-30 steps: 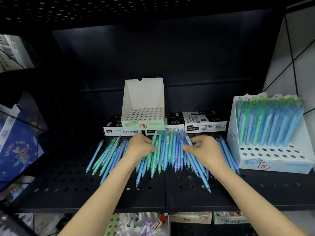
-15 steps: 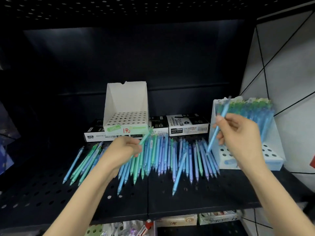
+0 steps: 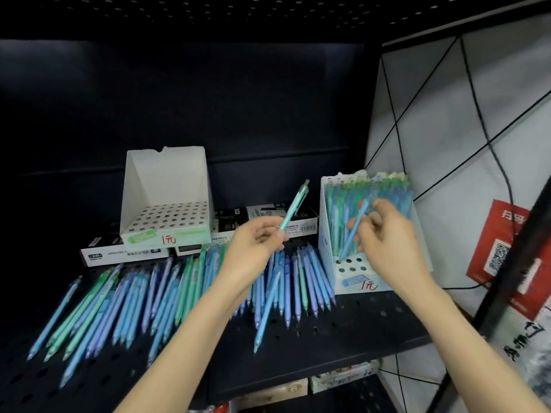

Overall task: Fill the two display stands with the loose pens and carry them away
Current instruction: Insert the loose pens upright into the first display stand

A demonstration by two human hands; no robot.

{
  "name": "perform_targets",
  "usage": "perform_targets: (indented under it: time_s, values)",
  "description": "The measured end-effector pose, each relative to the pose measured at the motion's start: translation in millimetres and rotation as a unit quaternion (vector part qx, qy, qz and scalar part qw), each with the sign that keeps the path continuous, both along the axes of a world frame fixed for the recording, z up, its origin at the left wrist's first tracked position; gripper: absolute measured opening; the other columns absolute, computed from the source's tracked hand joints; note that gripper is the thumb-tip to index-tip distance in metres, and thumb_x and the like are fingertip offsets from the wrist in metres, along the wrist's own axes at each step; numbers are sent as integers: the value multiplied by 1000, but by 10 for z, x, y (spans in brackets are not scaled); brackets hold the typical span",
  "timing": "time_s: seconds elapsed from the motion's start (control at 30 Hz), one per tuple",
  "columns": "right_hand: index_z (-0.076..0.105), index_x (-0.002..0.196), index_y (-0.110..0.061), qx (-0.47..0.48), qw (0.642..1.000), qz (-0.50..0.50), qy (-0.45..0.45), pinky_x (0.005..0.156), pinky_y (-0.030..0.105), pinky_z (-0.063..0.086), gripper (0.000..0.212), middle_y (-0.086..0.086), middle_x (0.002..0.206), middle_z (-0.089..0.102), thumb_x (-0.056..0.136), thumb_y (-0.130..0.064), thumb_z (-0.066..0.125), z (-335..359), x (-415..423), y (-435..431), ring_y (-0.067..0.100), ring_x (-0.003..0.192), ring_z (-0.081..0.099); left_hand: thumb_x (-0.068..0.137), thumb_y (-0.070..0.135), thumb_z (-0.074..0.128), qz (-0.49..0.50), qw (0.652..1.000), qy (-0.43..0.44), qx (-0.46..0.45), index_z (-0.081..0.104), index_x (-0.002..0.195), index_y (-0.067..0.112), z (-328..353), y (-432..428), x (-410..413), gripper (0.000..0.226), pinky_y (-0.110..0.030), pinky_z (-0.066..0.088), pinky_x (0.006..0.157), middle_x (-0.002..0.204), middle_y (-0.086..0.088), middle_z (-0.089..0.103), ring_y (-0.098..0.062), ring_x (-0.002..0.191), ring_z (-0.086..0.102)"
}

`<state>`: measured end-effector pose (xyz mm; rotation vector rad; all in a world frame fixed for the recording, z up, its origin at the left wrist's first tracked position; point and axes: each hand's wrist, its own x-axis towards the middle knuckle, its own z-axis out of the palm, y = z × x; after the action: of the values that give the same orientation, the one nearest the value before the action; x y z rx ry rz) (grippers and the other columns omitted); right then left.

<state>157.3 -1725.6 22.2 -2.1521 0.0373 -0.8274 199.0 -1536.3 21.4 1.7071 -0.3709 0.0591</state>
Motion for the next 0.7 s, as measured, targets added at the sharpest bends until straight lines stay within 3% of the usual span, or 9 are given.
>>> perform_targets:
  time_s: [0.1, 0.17, 0.23, 0.3, 0.4, 0.47, 0.57, 0.7]
  values:
    - [53, 97, -4, -51, 998, 4, 30, 62, 48, 52, 13, 19, 76, 64, 93, -13, 44, -28, 27, 61, 36, 72, 62, 91, 6, 54, -14, 1000, 5, -22, 61, 99, 26, -34, -92, 29, 22, -19, 48, 71, 83, 5, 66, -5, 72, 61]
    - [59, 98, 4, -80, 996, -13, 34, 69, 45, 53, 20, 19, 79, 66, 92, -11, 48, -27, 40, 102, 34, 77, 63, 91, 5, 54, -20, 999, 5, -40, 62, 99, 24, -54, -132, 34, 22, -21, 48, 68, 83, 5, 66, -6, 72, 60]
    - [61, 88, 6, -82, 996, -34, 30, 72, 43, 53, 19, 20, 78, 66, 88, -10, 52, -31, 62, 122, 33, 73, 61, 91, 4, 54, -25, 998, 5, -59, 62, 97, 25, -81, -149, 39, 23, -21, 48, 65, 81, 5, 66, -5, 70, 59]
    - [58, 72, 5, -75, 995, -51, 30, 64, 37, 50, 19, 22, 69, 62, 85, -9, 53, -53, 86, 132, 25, 58, 50, 91, 5, 54, -30, 997, 3, -73, 62, 99, 23, -105, -148, 44, 21, -21, 47, 64, 80, 6, 66, -3, 67, 57]
    - [54, 66, 3, -70, 995, -62, 40, 56, 29, 42, 20, 19, 61, 57, 83, -7, 54, -69, 104, 133, 20, 53, 41, 90, 4, 55, -42, 995, -4, -86, 63, 100, 20, -117, -147, 44, 21, -19, 48, 63, 81, 5, 67, -3, 68, 58]
    - [63, 76, 1, -75, 994, -65, 46, 64, 32, 50, 15, 12, 69, 64, 84, -10, 56, -54, 97, 112, 26, 60, 54, 90, 4, 55, -57, 995, -7, -85, 64, 101, 20, -120, -155, 28, 21, -19, 48, 63, 83, 4, 67, -3, 71, 59]
    - [66, 104, -15, -71, 993, -91, 13, 70, 28, 49, 23, -5, 87, 68, 86, -29, 62, 1, 9, 86, 11, 70, 58, 89, 4, 57, -83, 993, -13, -82, 64, 102, 19, -128, -169, 0, 22, -19, 48, 65, 83, 4, 67, -4, 73, 60]
    - [66, 101, -24, 93, 994, 17, -50, 67, 19, 49, 22, -11, 81, 65, 82, -36, 65, 141, -153, 145, 4, 74, 59, 87, 3, 59, -121, 989, -29, -77, 65, 101, 19, -136, -204, -30, 23, -22, 50, 68, 82, 5, 69, -8, 76, 62]
